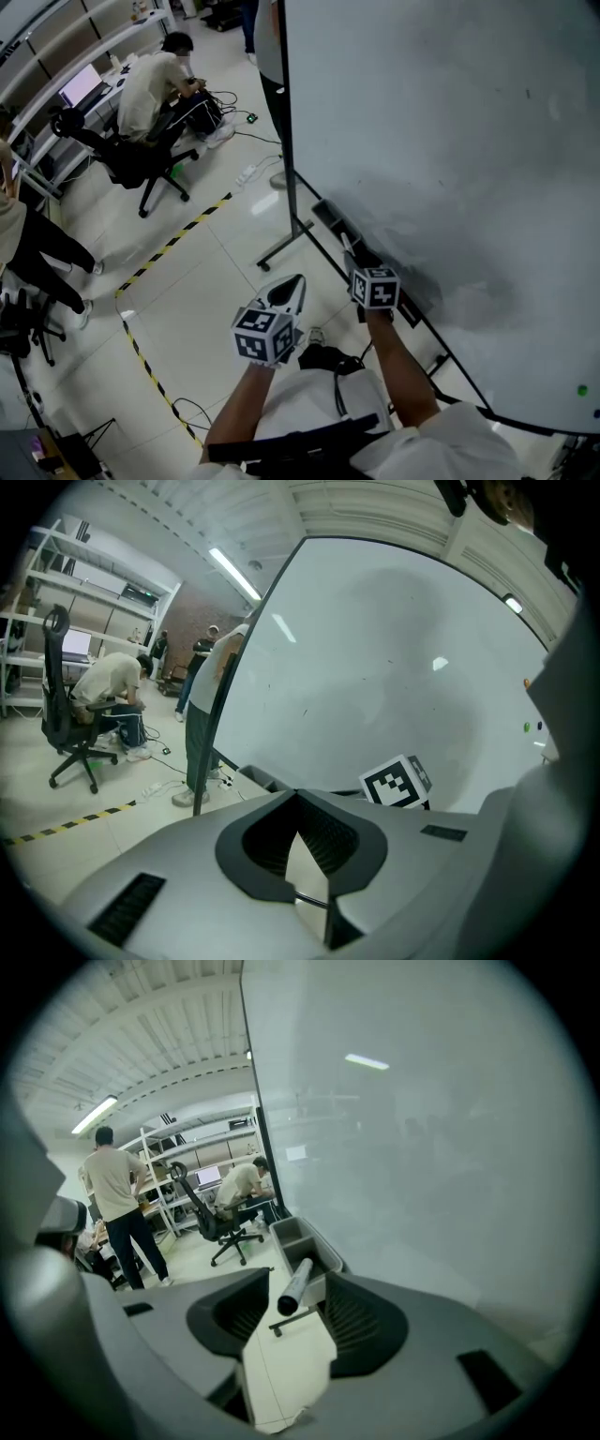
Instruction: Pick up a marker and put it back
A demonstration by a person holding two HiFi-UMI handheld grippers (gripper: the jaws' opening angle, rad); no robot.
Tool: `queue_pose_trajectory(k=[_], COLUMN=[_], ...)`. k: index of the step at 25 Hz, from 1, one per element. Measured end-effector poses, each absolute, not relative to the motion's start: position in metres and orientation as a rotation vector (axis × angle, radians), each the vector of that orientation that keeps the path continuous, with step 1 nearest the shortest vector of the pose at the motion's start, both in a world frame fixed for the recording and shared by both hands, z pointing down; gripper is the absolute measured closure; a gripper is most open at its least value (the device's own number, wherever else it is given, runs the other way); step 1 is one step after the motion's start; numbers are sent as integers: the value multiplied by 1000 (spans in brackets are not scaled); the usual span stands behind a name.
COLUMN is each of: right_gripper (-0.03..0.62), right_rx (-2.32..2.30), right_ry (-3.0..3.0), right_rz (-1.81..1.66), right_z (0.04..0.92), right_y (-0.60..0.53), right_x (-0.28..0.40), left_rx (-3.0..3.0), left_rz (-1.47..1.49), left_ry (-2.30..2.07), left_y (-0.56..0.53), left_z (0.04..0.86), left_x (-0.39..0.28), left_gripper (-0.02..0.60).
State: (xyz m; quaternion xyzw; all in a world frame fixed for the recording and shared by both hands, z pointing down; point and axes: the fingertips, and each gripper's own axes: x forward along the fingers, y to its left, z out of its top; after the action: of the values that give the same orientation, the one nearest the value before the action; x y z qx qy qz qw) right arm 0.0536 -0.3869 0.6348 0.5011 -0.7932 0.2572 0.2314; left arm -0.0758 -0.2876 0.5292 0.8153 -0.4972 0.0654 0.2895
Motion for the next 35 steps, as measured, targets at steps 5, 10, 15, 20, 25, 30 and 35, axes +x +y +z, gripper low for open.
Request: queue_pose_trajectory(k=[5, 10, 15, 20, 25, 30, 35], right_gripper=[555, 589, 589, 588, 589, 589, 589], right_rx=[1420, 1424, 1409, 1391, 1385, 1346, 1340], right_ry=[-2258, -2325, -2423, -2496, -2528, -2522, -2472], right_rz=[660, 600, 539, 488, 501, 541, 642], right_z=[599, 563, 512, 474, 467, 476, 517], right_y=[-366, -336, -291, -243, -189, -153, -127], right_x=[61, 60, 50, 47, 51, 64, 84], left_rx=[2222, 2254, 2279, 2293, 2267, 2240, 2209], left_rz=[145, 122, 87, 50, 34, 30, 16], left_ry=[-1330, -1341, -1376, -1389, -1385, -1369, -1367], left_y=[-268, -239, -201, -165, -123, -99, -83], left_z=[516, 501, 481, 469, 476, 480, 492], left_x=[-70, -69, -82, -87, -86, -64, -43], left_gripper=[584, 584, 584, 584, 584, 584, 584])
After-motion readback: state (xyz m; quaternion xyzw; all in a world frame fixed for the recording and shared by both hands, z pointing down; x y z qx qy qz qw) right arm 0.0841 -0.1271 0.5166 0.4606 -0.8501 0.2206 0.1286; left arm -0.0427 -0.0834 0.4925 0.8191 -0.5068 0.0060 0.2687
